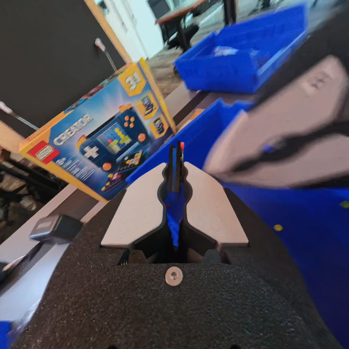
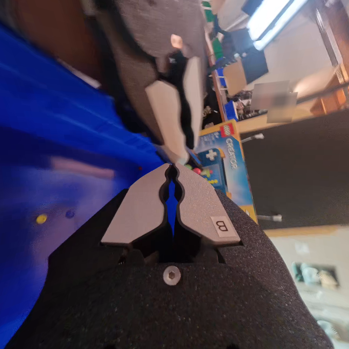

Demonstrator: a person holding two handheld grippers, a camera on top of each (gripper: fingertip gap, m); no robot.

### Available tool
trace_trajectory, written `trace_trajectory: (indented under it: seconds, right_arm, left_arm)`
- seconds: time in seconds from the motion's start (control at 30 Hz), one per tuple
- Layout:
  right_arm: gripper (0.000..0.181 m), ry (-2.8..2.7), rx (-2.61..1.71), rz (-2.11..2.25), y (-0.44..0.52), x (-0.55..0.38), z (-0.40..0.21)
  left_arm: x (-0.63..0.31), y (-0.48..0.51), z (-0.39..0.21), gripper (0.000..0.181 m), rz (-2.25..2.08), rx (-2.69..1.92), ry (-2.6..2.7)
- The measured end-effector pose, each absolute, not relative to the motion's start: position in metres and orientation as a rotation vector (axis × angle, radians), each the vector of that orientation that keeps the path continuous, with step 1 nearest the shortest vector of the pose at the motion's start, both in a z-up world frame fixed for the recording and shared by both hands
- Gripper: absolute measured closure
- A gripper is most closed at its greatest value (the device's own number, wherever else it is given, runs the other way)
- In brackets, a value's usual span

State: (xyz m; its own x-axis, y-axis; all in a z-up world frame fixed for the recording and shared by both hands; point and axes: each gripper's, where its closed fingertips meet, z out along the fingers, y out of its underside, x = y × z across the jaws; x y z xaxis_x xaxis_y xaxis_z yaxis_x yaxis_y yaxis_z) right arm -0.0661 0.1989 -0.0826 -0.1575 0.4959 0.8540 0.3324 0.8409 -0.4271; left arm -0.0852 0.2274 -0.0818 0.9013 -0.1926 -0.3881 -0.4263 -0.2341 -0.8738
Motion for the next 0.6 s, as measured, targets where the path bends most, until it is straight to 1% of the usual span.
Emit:
trace_trajectory:
  seconds: [0.03, 0.1, 0.17, 0.23, 0.27, 0.33, 0.37, 0.47, 0.57, 0.6]
  right_arm:
    - [0.181, -1.830, -0.567, 0.139, 0.189, -0.069, -0.093]
    - [0.181, -1.809, -0.609, 0.093, 0.197, -0.070, -0.090]
    - [0.181, -1.796, -0.690, 0.336, 0.201, -0.061, -0.081]
    - [0.181, -1.693, -0.741, 0.543, 0.209, -0.051, -0.058]
    - [0.166, -1.662, -0.759, 0.649, 0.210, -0.046, -0.050]
    - [0.125, -1.647, -0.859, 0.822, 0.216, -0.041, -0.048]
    - [0.122, -1.706, -0.909, 0.919, 0.213, -0.038, -0.055]
    - [0.125, -1.771, -1.004, 1.244, 0.198, -0.032, -0.061]
    - [0.141, -1.722, -0.963, 1.405, 0.184, -0.030, -0.045]
    - [0.157, -1.711, -0.918, 1.468, 0.177, -0.028, -0.039]
  left_arm:
    - [-0.087, 0.228, -0.082, 0.171, 0.222, -1.815, 0.478]
    - [-0.086, 0.226, -0.082, 0.171, 0.208, -1.830, 0.515]
    - [-0.085, 0.227, -0.079, 0.171, 0.184, -1.799, 0.522]
    - [-0.076, 0.226, -0.084, 0.170, 0.047, -1.832, 0.533]
    - [-0.070, 0.225, -0.084, 0.170, -0.038, -1.825, 0.533]
    - [-0.058, 0.221, -0.079, 0.170, -0.230, -1.778, 0.539]
    - [-0.054, 0.217, -0.073, 0.170, -0.338, -1.746, 0.535]
    - [-0.041, 0.203, -0.050, 0.170, -0.660, -1.626, 0.506]
    - [-0.030, 0.185, -0.027, 0.170, -0.915, -1.502, 0.518]
    - [-0.029, 0.183, -0.024, 0.170, -0.969, -1.492, 0.509]
